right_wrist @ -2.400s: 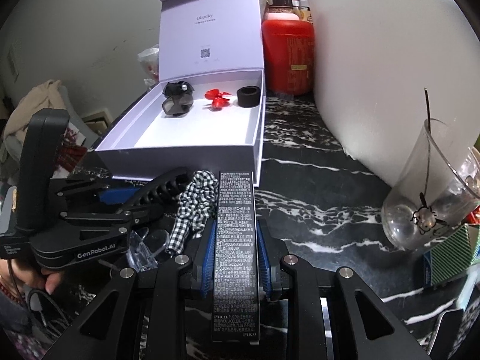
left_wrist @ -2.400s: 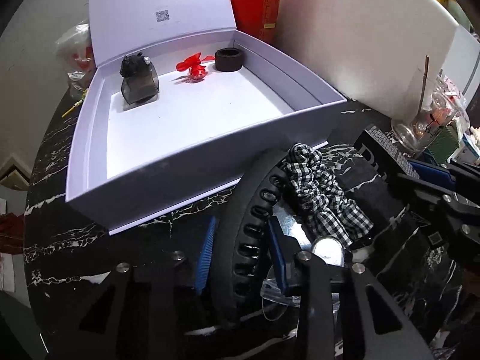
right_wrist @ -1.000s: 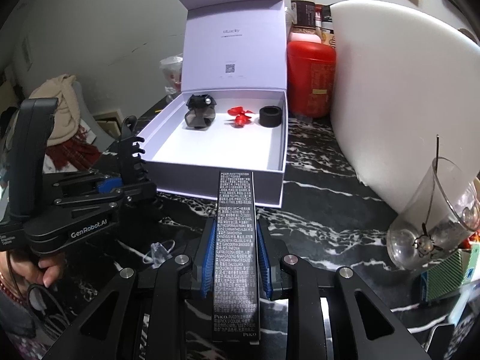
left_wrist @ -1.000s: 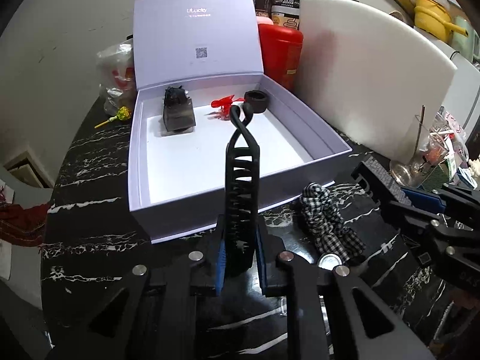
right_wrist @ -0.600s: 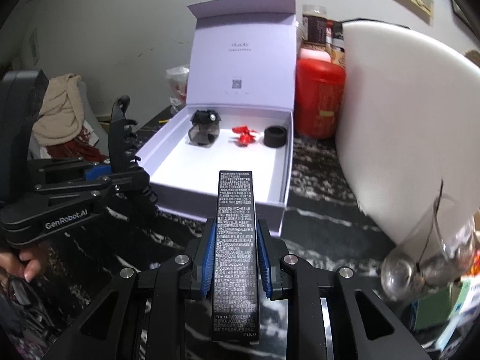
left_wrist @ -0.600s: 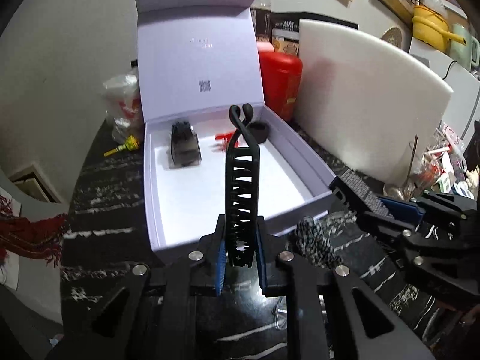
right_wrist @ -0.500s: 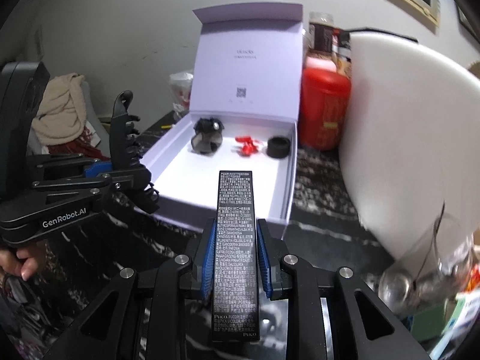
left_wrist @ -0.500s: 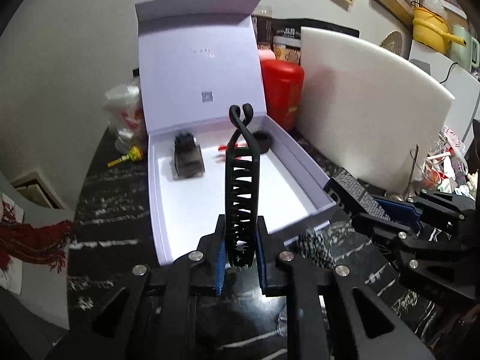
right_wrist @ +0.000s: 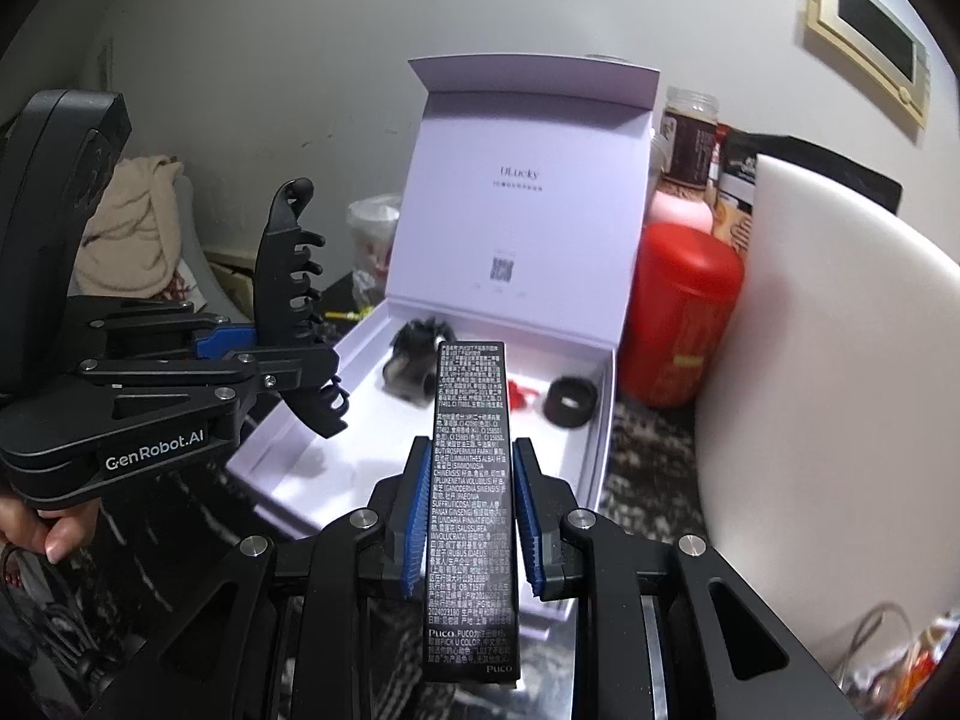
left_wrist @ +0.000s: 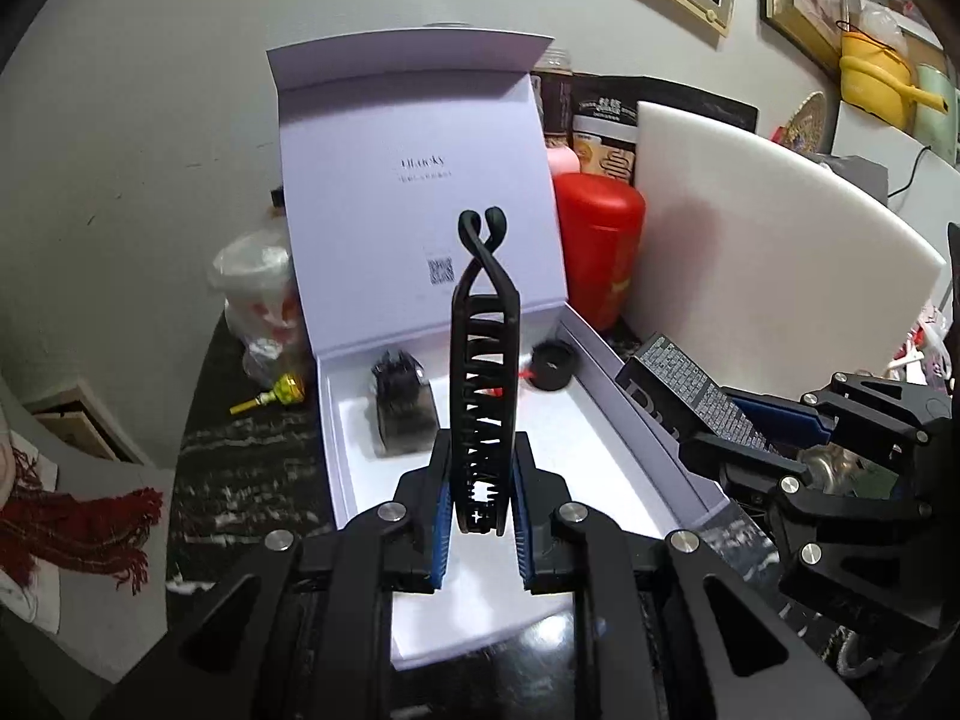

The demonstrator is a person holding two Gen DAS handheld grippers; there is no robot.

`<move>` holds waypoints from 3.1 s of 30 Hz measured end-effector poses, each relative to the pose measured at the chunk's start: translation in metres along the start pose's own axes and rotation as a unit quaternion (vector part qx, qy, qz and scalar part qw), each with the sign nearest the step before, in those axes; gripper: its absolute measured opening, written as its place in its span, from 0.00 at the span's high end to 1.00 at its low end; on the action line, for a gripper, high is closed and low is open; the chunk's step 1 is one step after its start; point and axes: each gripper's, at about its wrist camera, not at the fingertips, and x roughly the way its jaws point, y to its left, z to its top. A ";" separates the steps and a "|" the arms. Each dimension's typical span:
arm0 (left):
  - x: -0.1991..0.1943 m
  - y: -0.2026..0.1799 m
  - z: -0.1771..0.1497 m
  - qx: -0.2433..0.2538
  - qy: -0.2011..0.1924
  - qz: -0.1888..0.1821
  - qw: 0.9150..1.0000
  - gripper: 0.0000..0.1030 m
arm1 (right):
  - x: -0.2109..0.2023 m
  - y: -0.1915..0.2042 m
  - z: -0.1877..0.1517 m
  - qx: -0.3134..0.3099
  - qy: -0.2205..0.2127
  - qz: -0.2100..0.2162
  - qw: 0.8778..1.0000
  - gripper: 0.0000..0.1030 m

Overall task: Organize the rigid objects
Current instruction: 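Carry the comb with the left tool over the box while the right tool carries the printed box, then open the left tool dropping the comb while the right tool releases the printed box, then withdraw both tools from the white box toward the scrunchie and clear piece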

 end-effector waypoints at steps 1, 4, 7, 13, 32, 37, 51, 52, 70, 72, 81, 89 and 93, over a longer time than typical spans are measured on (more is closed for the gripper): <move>0.003 0.002 0.003 0.001 -0.001 0.001 1.000 0.84 | 0.003 -0.002 0.002 0.000 0.000 -0.001 1.000 0.76; 0.014 0.006 0.010 0.002 0.002 0.005 1.000 0.84 | 0.014 -0.006 0.008 0.000 0.001 -0.005 1.000 0.76; 0.025 0.009 0.013 0.006 0.009 0.008 1.000 0.84 | 0.026 -0.011 0.012 0.001 0.004 -0.007 1.000 0.76; 0.055 0.013 0.012 0.009 0.032 0.012 0.999 0.84 | 0.053 -0.019 0.011 0.005 0.023 -0.016 1.000 0.76; 0.109 0.014 0.002 0.011 0.093 0.021 0.995 0.84 | 0.108 -0.036 -0.002 0.034 0.104 -0.027 0.994 0.75; 0.113 0.014 0.000 0.005 0.106 0.042 0.993 0.83 | 0.109 -0.039 -0.003 0.038 0.105 -0.035 0.993 0.62; 0.097 0.012 0.003 -0.008 0.098 0.111 0.989 0.40 | 0.084 -0.048 0.003 0.054 0.086 -0.049 0.994 0.38; 0.092 0.011 0.003 -0.007 0.089 0.111 0.990 0.34 | 0.083 -0.048 0.004 0.055 0.084 -0.049 0.994 0.38; 0.034 0.013 0.023 -0.018 0.037 0.081 0.996 0.34 | 0.027 -0.038 0.019 0.046 0.041 -0.073 0.995 0.38; 0.026 0.012 0.024 -0.021 0.030 0.080 0.996 0.34 | 0.019 -0.035 0.020 0.044 0.034 -0.076 0.996 0.38; -0.016 0.001 0.027 -0.007 -0.001 0.077 0.997 0.34 | -0.021 -0.023 0.026 0.037 0.000 -0.089 0.995 0.38; -0.051 -0.012 0.023 0.004 -0.027 0.074 0.997 0.34 | -0.056 -0.011 0.024 0.032 -0.023 -0.099 0.994 0.36; -0.070 -0.019 0.016 0.012 -0.042 0.063 0.997 0.34 | -0.073 -0.005 0.020 0.030 -0.034 -0.102 0.994 0.35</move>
